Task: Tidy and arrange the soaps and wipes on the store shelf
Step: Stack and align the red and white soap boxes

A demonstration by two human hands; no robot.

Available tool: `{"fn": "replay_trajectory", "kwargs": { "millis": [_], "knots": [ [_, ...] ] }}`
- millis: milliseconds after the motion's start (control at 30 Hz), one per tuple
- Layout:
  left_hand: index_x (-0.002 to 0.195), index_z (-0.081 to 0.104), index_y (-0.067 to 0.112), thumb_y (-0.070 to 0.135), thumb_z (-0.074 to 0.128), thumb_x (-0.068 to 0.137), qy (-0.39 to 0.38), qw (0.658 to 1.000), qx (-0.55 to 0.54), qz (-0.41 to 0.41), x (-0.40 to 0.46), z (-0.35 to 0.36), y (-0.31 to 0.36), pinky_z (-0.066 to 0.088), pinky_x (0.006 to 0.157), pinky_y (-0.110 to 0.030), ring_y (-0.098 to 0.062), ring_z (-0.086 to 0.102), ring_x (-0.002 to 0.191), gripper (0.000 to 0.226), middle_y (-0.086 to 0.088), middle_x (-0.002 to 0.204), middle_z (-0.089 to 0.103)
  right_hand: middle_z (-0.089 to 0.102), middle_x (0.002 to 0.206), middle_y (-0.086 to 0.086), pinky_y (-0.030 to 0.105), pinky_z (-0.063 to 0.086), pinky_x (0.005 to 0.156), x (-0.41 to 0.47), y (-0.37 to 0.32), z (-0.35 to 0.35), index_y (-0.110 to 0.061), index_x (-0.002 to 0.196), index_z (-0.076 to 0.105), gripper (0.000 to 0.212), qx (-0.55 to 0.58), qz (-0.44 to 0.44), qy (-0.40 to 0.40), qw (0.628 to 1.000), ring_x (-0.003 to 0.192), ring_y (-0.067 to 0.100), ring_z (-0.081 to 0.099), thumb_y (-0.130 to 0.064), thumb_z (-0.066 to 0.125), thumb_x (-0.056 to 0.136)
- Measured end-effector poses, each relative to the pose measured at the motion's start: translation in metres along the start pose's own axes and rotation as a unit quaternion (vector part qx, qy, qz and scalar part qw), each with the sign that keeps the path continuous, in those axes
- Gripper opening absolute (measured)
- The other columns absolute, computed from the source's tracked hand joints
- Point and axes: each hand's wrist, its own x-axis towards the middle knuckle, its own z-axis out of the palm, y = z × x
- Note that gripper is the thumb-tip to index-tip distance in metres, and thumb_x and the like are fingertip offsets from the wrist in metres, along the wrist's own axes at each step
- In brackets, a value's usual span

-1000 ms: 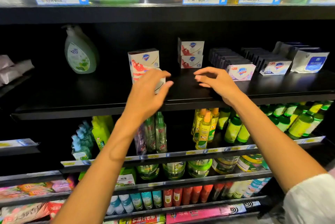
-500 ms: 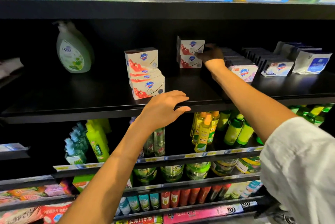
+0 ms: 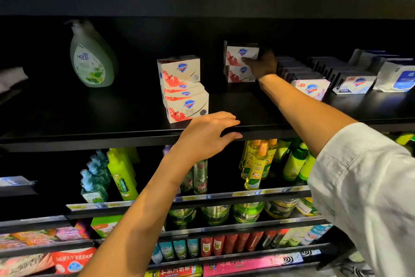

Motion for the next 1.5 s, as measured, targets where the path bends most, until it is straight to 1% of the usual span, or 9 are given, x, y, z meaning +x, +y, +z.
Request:
{"fn": "replay_trajectory", "kwargs": {
  "millis": [233,433,533,700,833,967,1100,1233,1500],
  "knots": [
    [0.139,0.066,0.027,0.049,0.062,0.099,0.002,1.000,-0.015,0.001,-0.001,0.000,0.000,0.049,0.109,-0.043,-0.011,0.058,0.132,0.045,0.008,0.145,0.061,0.074,0.123,0.005,0.032,0.057,0.094,-0.013,-0.010,-0.009,-0.010,0.122,0.070,0.057,-0.003,-0.001,0.014,1.000,0.113,0.021,0.070,-0.037,0.091,0.076],
    [0.141,0.064,0.029,0.051,0.060,0.100,-0.010,1.000,-0.019,-0.018,-0.001,-0.003,0.004,0.041,0.116,-0.036,-0.008,0.051,0.137,0.047,0.010,0.148,0.058,0.073,0.116,0.009,0.049,0.061,0.090,-0.019,0.002,-0.024,-0.016,0.109,0.062,0.073,0.066,0.006,-0.001,0.998,0.107,0.028,0.072,-0.045,0.098,0.052],
    [0.141,0.063,0.030,0.052,0.060,0.100,-0.022,0.999,-0.025,-0.041,0.002,-0.006,0.007,0.035,0.119,-0.033,-0.006,0.047,0.140,0.047,0.013,0.150,0.055,0.075,0.111,0.011,0.050,0.062,0.088,-0.062,-0.004,-0.042,-0.004,0.113,0.066,0.060,0.149,0.022,-0.011,0.989,0.101,0.027,0.075,-0.018,0.098,0.064],
    [0.138,0.066,0.028,0.051,0.062,0.100,-0.022,0.998,-0.035,-0.051,0.002,-0.007,0.010,0.038,0.116,-0.031,-0.007,0.052,0.136,0.045,0.012,0.146,0.059,0.077,0.106,0.012,0.044,0.064,0.084,-0.113,-0.005,-0.073,-0.003,0.124,0.057,0.070,0.226,0.066,-0.038,0.971,0.092,0.020,0.078,-0.019,0.095,0.068],
    [0.135,0.068,0.022,0.049,0.062,0.100,-0.013,0.994,-0.088,-0.056,0.002,-0.011,0.014,0.044,0.111,-0.030,-0.009,0.057,0.128,0.044,0.009,0.138,0.065,0.075,0.109,0.014,0.043,0.065,0.082,-0.139,-0.010,-0.094,0.000,0.114,0.060,0.042,0.281,0.068,-0.069,0.955,0.096,0.022,0.078,-0.005,0.086,0.081],
    [0.143,0.060,0.021,0.048,0.061,0.101,-0.017,0.983,-0.152,-0.099,0.006,-0.017,0.018,0.045,0.114,-0.035,-0.013,0.056,0.132,0.050,0.004,0.141,0.063,0.076,0.112,0.015,0.041,0.064,0.082,-0.151,-0.004,-0.107,0.001,0.117,0.065,0.039,0.311,0.079,-0.085,0.943,0.101,0.024,0.077,-0.004,0.084,0.083],
    [0.151,0.049,0.020,0.038,0.067,0.100,0.018,0.961,-0.233,-0.152,0.017,-0.019,0.024,0.045,0.113,-0.032,-0.015,0.058,0.131,0.057,-0.001,0.140,0.062,0.076,0.114,0.016,0.049,0.062,0.089,-0.153,0.002,-0.111,0.003,0.122,0.063,0.045,0.313,0.086,-0.110,0.939,0.105,0.028,0.076,-0.004,0.084,0.083],
    [0.160,0.033,0.021,0.032,0.069,0.099,0.045,0.929,-0.315,-0.186,0.037,-0.020,0.037,0.049,0.110,-0.036,-0.016,0.058,0.131,0.071,-0.003,0.145,0.058,0.077,0.112,0.014,0.043,0.063,0.085,-0.158,-0.001,-0.112,-0.003,0.121,0.063,0.040,0.301,0.066,-0.138,0.941,0.108,0.028,0.075,-0.005,0.082,0.086],
    [0.139,0.055,0.011,0.010,0.069,0.099,0.059,0.789,-0.569,-0.224,0.053,-0.014,0.029,0.061,0.096,-0.048,-0.022,0.072,0.114,0.042,-0.015,0.123,0.071,0.076,0.114,0.019,0.040,0.064,0.082,-0.162,-0.002,-0.113,-0.001,0.126,0.058,0.044,0.267,0.047,-0.205,0.941,0.107,0.032,0.075,-0.001,0.079,0.088]
  ]
}}
